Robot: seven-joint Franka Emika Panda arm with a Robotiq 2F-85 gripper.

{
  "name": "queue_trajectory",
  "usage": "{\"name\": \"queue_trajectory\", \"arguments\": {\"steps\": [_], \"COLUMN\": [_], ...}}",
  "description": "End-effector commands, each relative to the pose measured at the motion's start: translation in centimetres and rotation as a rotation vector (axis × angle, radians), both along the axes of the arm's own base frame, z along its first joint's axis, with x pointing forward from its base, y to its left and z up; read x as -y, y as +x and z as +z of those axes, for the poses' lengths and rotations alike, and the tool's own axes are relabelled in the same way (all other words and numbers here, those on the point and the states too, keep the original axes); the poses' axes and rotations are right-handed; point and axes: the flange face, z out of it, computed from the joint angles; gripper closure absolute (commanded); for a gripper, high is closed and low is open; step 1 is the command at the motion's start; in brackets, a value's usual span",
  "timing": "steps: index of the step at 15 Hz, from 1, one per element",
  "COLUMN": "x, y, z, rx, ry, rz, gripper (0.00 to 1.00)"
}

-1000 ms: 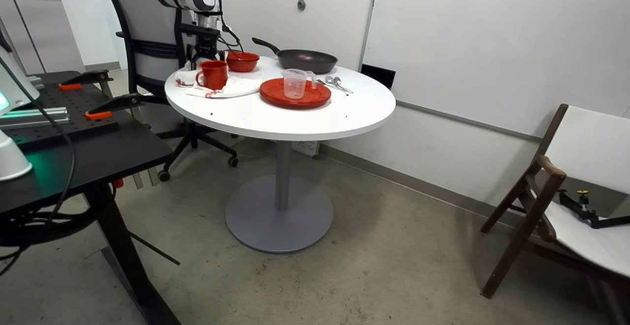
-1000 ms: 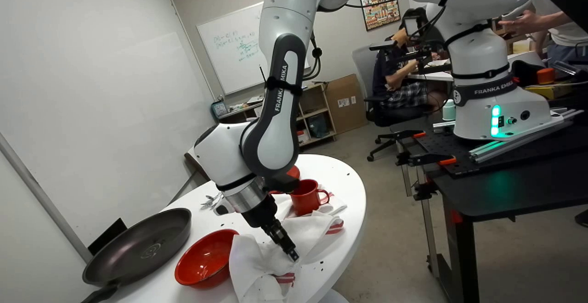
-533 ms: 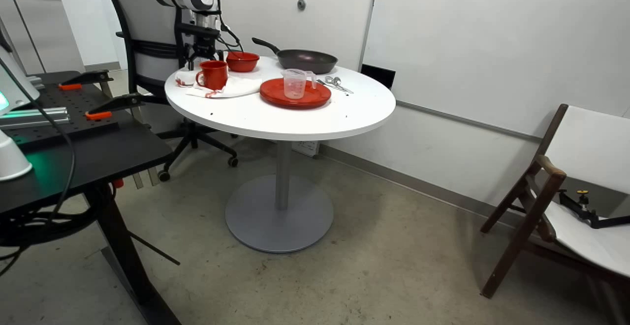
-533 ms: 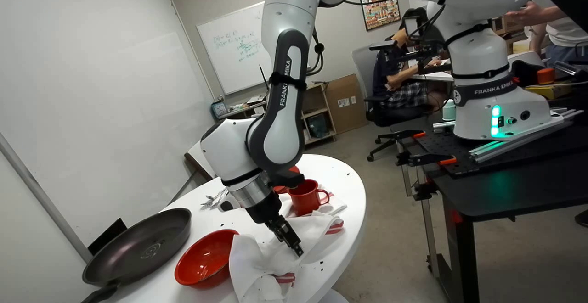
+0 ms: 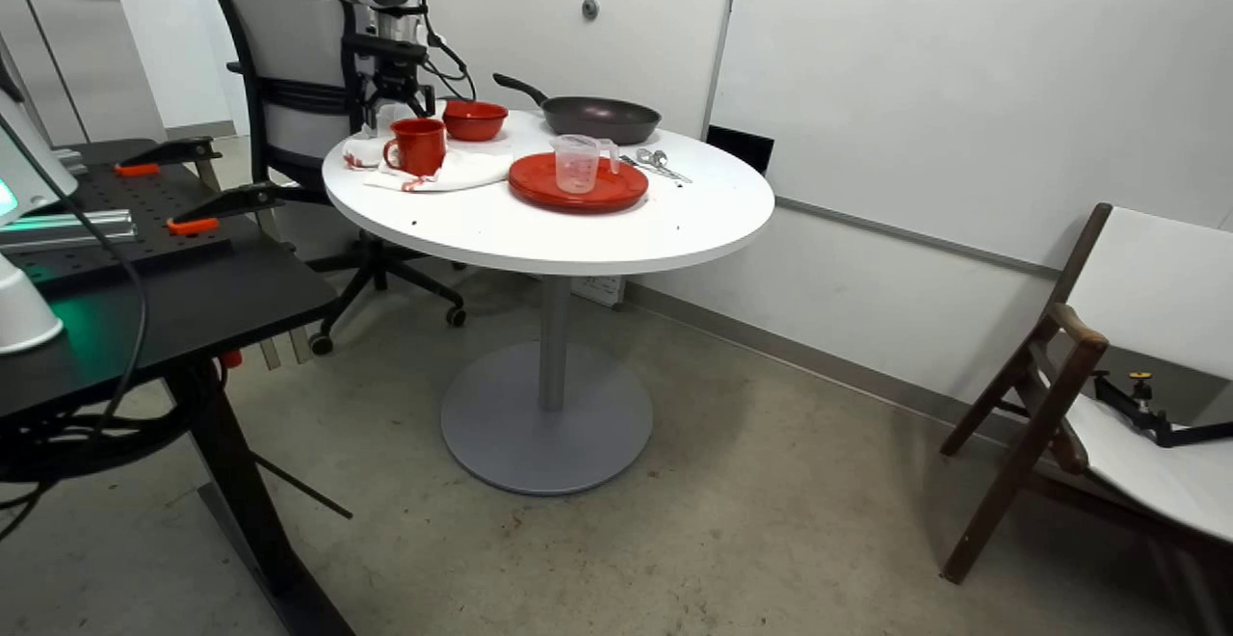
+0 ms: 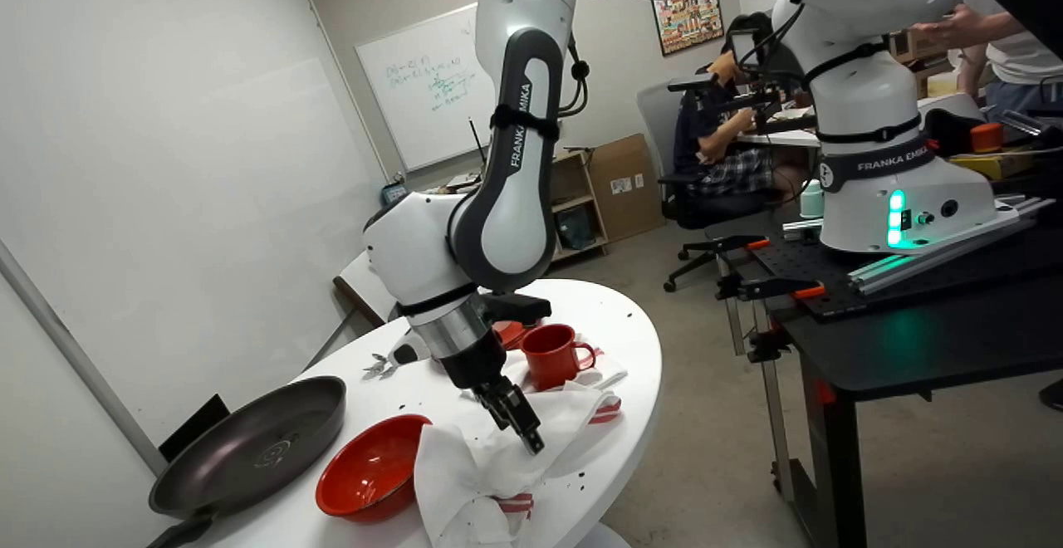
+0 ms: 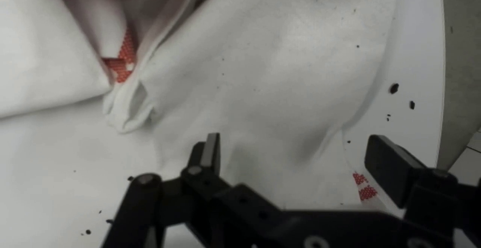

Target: Use the tea towel to wipe the table

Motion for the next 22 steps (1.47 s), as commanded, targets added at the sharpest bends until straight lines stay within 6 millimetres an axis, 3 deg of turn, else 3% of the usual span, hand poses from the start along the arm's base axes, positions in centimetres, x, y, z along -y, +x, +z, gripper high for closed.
{"name": "queue_trajectory", "arguments": {"steps": [1,10,22], "x": [0.1,0.1,-0.4], "y": [-0.9,-1.6,-1.9], "z": [0.7,-0.1,-0.4], "rx": [-0.002,-0.021,-0.037], "ry": [0.017,0.012,0.027], "rz": [0.018,0.015,0.022], "gripper": [0.33,0.99,0.99]}}
